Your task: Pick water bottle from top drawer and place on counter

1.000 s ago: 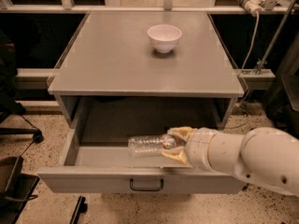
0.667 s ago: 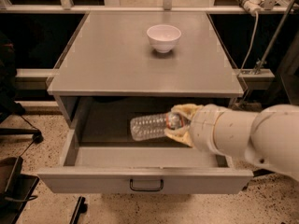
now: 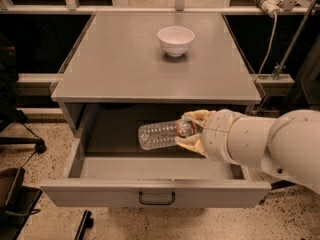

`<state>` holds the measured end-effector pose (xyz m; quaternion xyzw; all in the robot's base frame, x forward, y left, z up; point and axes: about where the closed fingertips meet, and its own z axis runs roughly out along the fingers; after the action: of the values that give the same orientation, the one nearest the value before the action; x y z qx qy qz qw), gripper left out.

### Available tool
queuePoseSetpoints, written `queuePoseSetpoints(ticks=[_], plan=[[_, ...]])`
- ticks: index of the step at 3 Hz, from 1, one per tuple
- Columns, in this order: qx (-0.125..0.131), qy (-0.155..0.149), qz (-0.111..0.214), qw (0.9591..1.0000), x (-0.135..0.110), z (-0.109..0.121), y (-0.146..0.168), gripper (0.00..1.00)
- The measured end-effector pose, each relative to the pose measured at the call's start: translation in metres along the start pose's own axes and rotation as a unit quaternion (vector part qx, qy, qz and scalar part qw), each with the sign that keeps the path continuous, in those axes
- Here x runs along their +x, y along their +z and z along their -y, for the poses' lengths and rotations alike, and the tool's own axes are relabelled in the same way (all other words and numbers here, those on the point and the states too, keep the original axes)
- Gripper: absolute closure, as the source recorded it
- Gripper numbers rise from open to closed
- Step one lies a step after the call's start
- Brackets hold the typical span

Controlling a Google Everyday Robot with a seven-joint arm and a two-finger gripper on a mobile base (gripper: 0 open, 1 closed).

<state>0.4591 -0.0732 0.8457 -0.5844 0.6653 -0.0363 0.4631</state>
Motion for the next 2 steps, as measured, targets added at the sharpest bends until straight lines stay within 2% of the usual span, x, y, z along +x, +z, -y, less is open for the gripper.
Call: queuePoseSetpoints(ticks=[1,2], plan=[[0.010,-0.031,0.009,0.9994,-0.009,0.034,-0.005,1.00],[0.029,-0.087,0.020,0.9956,-0.032,0.098,-0.014,1.00]])
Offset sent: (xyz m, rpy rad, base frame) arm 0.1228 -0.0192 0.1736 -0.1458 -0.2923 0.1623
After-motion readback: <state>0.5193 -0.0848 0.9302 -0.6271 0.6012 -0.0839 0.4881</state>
